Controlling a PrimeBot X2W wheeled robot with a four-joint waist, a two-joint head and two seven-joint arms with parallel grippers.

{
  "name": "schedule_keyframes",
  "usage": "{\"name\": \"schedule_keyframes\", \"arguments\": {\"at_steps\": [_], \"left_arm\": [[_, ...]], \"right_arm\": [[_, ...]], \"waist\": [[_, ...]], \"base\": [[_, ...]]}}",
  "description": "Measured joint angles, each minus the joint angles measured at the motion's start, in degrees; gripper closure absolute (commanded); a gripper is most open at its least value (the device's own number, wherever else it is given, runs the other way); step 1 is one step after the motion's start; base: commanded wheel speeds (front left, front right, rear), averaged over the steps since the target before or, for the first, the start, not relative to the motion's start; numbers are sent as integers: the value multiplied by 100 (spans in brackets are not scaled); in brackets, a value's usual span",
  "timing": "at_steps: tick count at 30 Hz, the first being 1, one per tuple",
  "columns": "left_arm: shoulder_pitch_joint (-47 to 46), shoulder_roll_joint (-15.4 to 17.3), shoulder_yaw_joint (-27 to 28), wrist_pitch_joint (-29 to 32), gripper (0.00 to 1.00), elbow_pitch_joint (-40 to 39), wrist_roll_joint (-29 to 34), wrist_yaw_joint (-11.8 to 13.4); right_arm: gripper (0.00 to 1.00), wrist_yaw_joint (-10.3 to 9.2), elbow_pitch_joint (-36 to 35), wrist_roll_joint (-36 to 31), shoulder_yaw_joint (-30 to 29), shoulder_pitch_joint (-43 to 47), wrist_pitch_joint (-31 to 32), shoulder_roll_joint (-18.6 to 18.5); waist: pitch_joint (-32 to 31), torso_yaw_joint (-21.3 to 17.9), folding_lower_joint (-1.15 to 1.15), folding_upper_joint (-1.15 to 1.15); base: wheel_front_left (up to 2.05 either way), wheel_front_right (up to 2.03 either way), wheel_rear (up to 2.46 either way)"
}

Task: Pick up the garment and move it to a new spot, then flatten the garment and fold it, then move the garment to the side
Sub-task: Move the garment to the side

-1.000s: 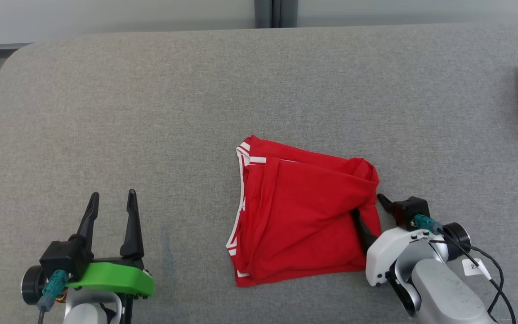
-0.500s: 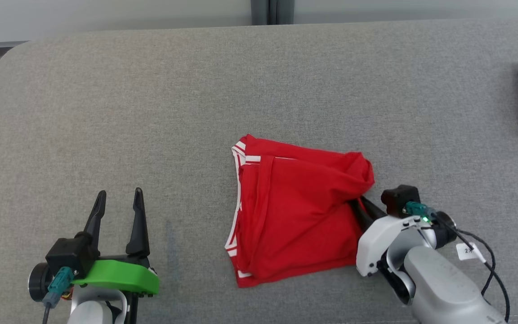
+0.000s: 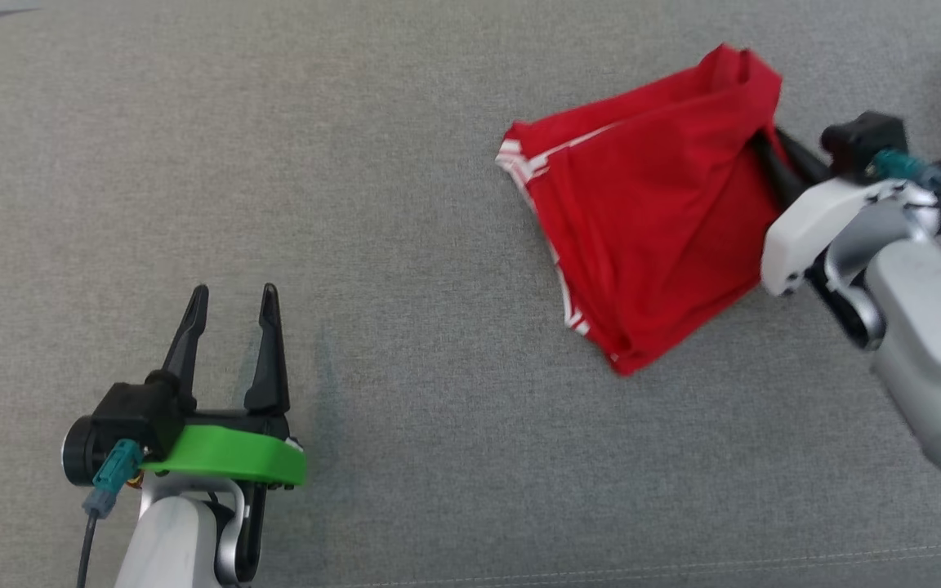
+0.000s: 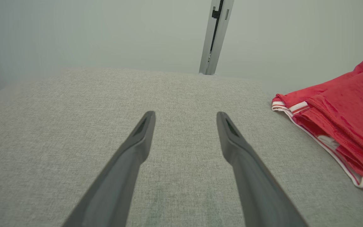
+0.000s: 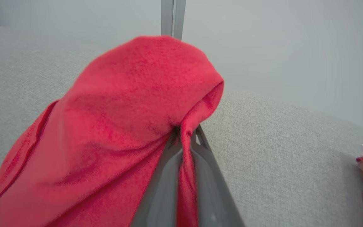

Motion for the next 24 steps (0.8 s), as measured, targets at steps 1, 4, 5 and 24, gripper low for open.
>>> {"name": "schedule_keyframes", "arguments": {"at_steps": [1, 4, 5, 24], "left_arm": [[-61, -1, -20, 0, 0, -25, 7, 8], [-235, -1, -56, 0, 0, -74, 71, 9], [-296, -1, -73, 0, 0, -83, 104, 5], [-723, 113, -55, 0, 0, -650, 617, -122]], "right_arm": [[100, 0, -86, 38, -8, -137, 80, -151], [100, 0, -348, 145, -47, -466, 263, -564], [100, 0, -439, 197, -76, -545, 316, -701], [100, -1, -1199, 983, -944, -1218, 1268, -2752]], "waist": [[88, -21, 0, 0], [349, -97, 0, 0], [445, -132, 0, 0], [1639, -1060, 0, 0]], "base": [[0, 0, 0], [0, 0, 0], [0, 0, 0], [0, 0, 0]]}}
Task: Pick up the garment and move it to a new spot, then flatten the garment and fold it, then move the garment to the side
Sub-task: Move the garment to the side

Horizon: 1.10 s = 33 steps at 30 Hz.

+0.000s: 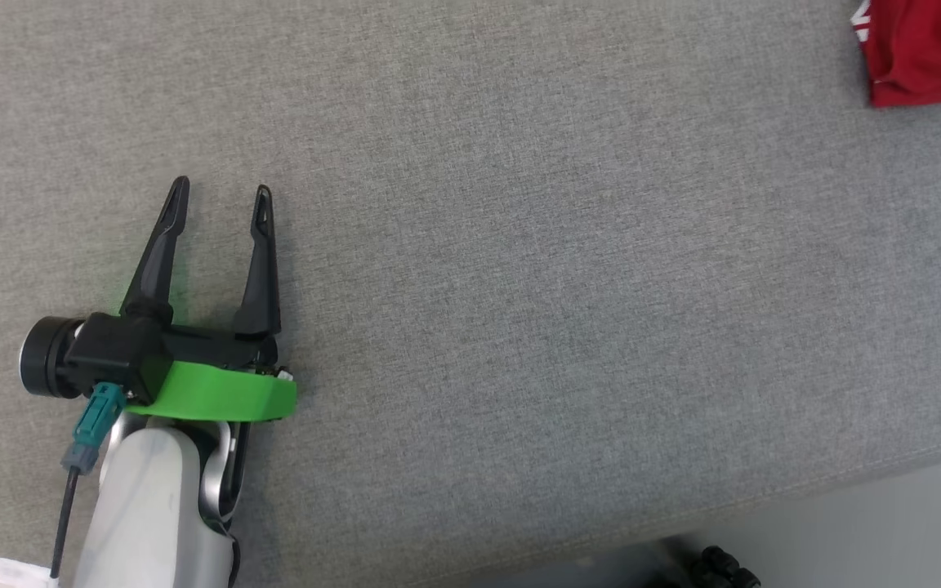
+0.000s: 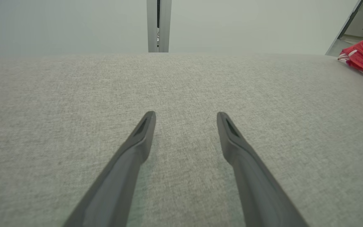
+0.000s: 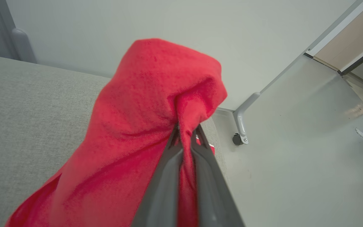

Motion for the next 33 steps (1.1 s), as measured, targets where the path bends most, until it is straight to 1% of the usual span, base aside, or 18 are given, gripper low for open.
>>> {"name": "schedule_keyframes", "arguments": {"at_steps": [4, 8, 11, 12, 13, 14, 21, 24, 29, 33], "left_arm": [[-5, 30, -23, -10, 0, -119, 41, -23], [-13, 52, -58, -14, 0, -204, 56, -34], [-53, 71, -93, -16, 0, -238, 87, -40], [-69, 76, -109, -18, 0, -250, 87, -40], [-80, 79, -118, -18, 0, -255, 87, -41], [-108, 80, -136, -22, 0, -259, 87, -42], [-148, 57, -107, -22, 0, -121, 40, -46], [-127, 29, -55, -18, 0, -44, 15, -45], [49, -3, 73, -13, 0, 35, -29, -33], [279, -19, 257, -9, 0, 63, -104, 10]], "right_arm": [[100, 1, 220, 113, 30, -125, 162, -342], [100, 1, 646, 102, 134, -328, 201, -620], [100, 1, 1022, 38, 240, -514, 103, -591], [61, 1, 1176, -2, 275, -559, 64, -537], [7, 1, 1287, -65, 304, -607, -3, -491], [0, 1, 1547, -227, 353, -758, -177, -397], [0, 1, 2139, -928, 349, -1211, -1010, -134], [0, 1, 2263, -987, 345, -1320, -1311, 20], [0, 1, 2212, -1026, 422, -1313, -1816, 337], [0, 1, 1948, -1026, 479, -1072, -2045, 636]], "waist": [[172, -83, 0, 0], [316, -117, 0, 0], [413, -123, 0, 0], [443, -121, 0, 0], [464, -119, 0, 0], [504, -105, 0, 0], [389, -44, 0, 0], [251, -27, 0, 0], [-71, 9, 0, 0], [-404, 43, 0, 0]], "base": [[0, 0, 0], [0, 0, 0], [0, 0, 0], [0, 0, 0], [0, 0, 0], [0, 0, 0], [0, 0, 0], [0, 0, 0], [0, 0, 0], [0, 0, 0]]}}
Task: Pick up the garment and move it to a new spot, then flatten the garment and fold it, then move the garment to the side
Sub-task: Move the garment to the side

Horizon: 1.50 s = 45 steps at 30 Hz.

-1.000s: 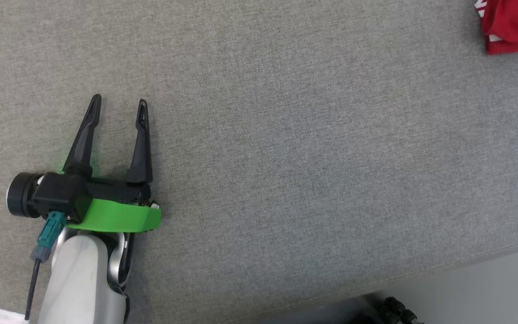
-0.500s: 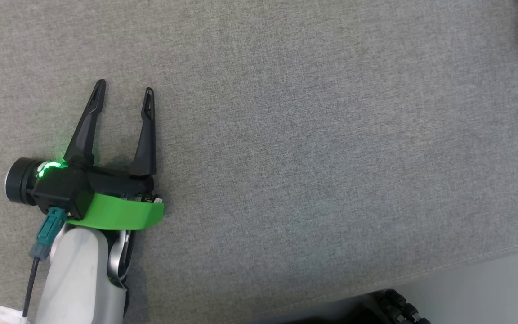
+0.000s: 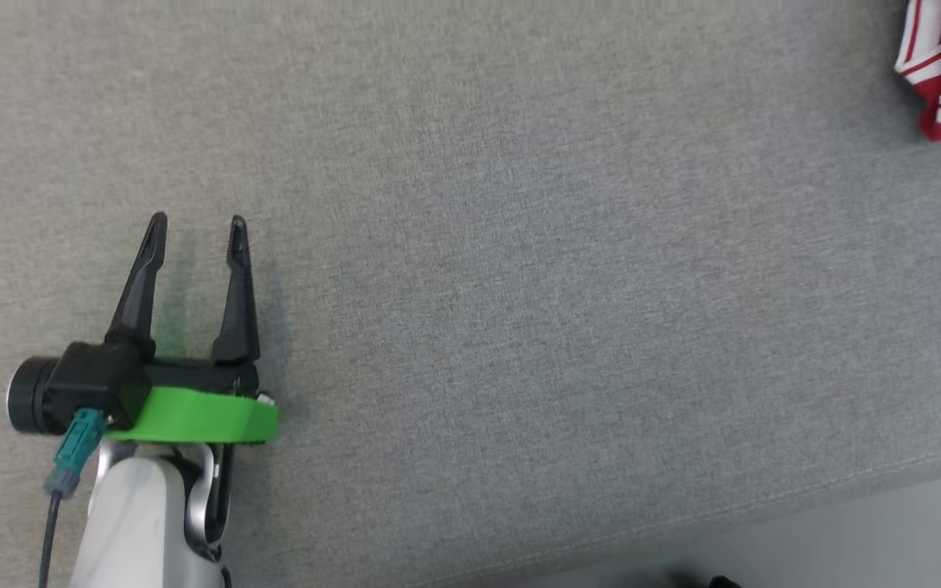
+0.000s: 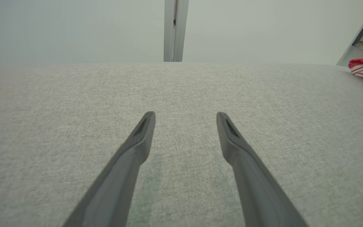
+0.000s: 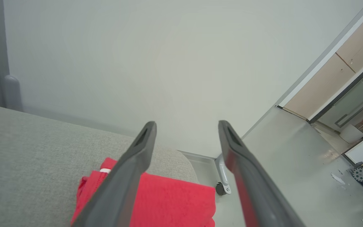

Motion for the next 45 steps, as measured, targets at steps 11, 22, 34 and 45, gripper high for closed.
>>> {"name": "schedule_keyframes", "arguments": {"at_steps": [11, 22, 34, 45], "left_arm": [[753, -42, 517, 0, 0, -47, -57, 92], [1051, -69, 670, 0, 0, 129, -98, 76], [1220, -85, 668, 0, 0, 336, -113, 52], [1348, -88, 700, 0, 0, 500, -131, 49]], "right_arm": [[0, -1, -1505, -305, -547, 1861, -94, 1081], [0, -1, -2565, -631, -1123, 3791, -94, 2083], [0, -2, -3260, -906, -1591, 5425, -94, 2915], [0, -2, -3596, -1207, -1662, 6029, -94, 3417]], "waist": [[-1007, 121, 0, 0], [-1782, 317, 0, 0], [-2331, 531, 0, 0], [-2613, 607, 0, 0]], "base": [[0, 0, 0], [0, 0, 0], [0, 0, 0], [0, 0, 0]]}}
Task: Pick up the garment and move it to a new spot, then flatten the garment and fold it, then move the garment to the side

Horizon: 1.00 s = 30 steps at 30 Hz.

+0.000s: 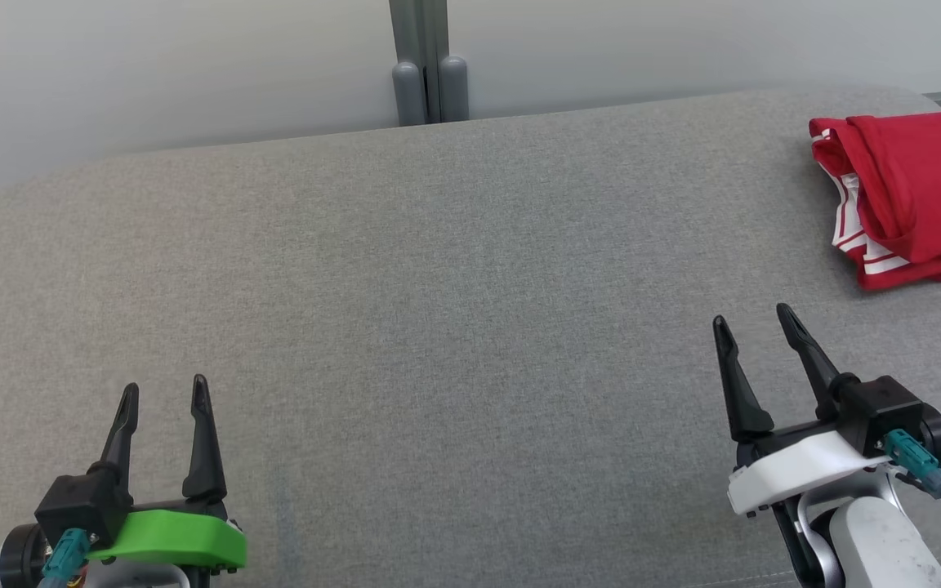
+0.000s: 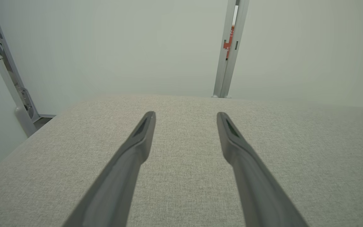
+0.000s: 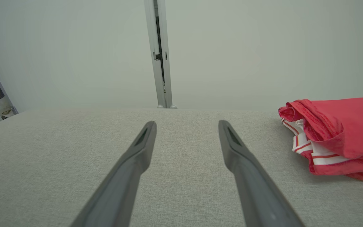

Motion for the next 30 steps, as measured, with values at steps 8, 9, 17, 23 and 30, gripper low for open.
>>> {"name": "schedule_keyframes", "arguments": {"at_steps": [8, 9, 17, 23, 30], "left_arm": [[18, -2, 13, 0, 0, 100, -1, -4], [19, -3, 20, 0, 0, 104, -3, -4], [34, -3, 91, 0, 0, 183, -25, -23], [46, -3, 111, 0, 0, 205, -25, -26], [47, -3, 115, 0, 0, 249, -24, -43]], "right_arm": [[0, 0, -78, -42, -115, 243, 0, 208], [0, 0, -81, -46, -121, 261, 0, 218], [0, 0, -75, -53, -176, 350, 0, 302], [0, 0, -51, -53, -190, 390, 0, 346], [0, 0, -25, -53, -177, 390, 0, 365]], "waist": [[-124, 77, 0, 0], [-135, 83, 0, 0], [-202, 96, 0, 0], [-241, 91, 0, 0], [-274, 88, 0, 0]], "base": [[0, 0, 0], [0, 0, 0], [0, 0, 0], [0, 0, 0], [0, 0, 0]]}}
